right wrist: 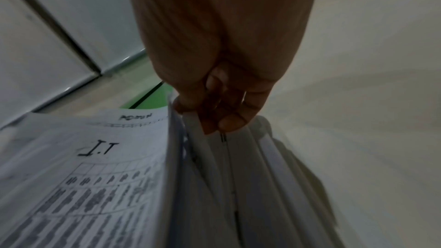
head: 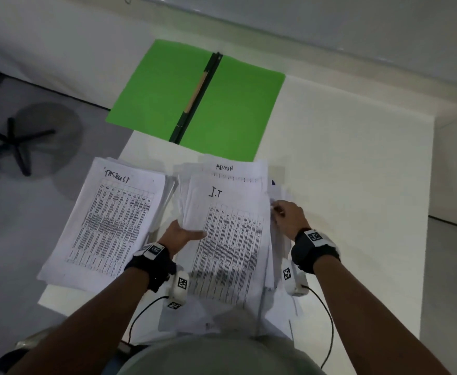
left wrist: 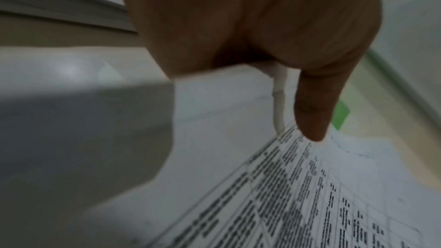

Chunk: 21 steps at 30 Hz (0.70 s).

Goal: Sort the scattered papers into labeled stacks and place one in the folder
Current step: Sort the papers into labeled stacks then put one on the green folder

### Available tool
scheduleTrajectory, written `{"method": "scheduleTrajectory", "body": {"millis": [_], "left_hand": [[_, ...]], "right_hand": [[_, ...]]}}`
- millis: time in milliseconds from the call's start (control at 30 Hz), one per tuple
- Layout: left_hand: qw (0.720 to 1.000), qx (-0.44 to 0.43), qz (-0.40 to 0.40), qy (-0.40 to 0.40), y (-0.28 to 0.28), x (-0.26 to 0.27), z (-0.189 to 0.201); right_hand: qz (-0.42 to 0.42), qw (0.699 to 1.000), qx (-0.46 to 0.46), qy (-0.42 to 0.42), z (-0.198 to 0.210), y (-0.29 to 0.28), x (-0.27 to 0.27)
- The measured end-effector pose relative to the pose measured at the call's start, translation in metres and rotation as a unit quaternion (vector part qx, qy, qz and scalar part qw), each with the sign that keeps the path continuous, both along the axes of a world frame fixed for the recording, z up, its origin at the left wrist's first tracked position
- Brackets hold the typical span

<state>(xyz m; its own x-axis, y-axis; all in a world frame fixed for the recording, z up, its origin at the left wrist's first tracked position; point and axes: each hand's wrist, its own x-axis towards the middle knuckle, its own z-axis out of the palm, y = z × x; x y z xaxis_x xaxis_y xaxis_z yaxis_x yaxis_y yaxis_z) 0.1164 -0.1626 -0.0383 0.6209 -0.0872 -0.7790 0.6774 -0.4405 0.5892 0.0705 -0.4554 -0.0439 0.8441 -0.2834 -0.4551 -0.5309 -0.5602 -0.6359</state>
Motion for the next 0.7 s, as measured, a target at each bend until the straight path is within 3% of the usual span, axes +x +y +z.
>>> {"method": "scheduleTrajectory", "body": {"millis": [133, 200, 267, 433, 567, 700], "left_hand": [[1.000, 0.006, -0.024, -0.016, -0.001, 0.011, -0.008], [0.999, 0.006, -0.030, -0.028, 0.010, 0.015, -0.041], [0.999, 0.015, -0.037, -0.026, 0.003, 0.013, -0.018], [0.998, 0.002, -0.045, -0.050, -0.007, 0.011, -0.007], [0.997, -0.005, -0.059, -0.055, -0.006, 0.013, -0.015], [0.992, -0.028, -0.112, -0.049, -0.015, 0.011, -0.014]], "right_hand": [[-0.182, 0.980, -0.069, -0.035, 0.001, -0.012, -0.003], [-0.157, 0.985, -0.075, -0.004, 0.000, -0.017, -0.001], [-0.099, 0.992, -0.072, 0.012, -0.002, -0.018, 0.001], [-0.215, 0.974, -0.045, -0.046, 0.003, -0.021, 0.005], [-0.339, 0.940, -0.017, 0.029, -0.005, -0.011, -0.012], [-0.332, 0.941, 0.019, 0.066, -0.005, 0.030, -0.043]]}}
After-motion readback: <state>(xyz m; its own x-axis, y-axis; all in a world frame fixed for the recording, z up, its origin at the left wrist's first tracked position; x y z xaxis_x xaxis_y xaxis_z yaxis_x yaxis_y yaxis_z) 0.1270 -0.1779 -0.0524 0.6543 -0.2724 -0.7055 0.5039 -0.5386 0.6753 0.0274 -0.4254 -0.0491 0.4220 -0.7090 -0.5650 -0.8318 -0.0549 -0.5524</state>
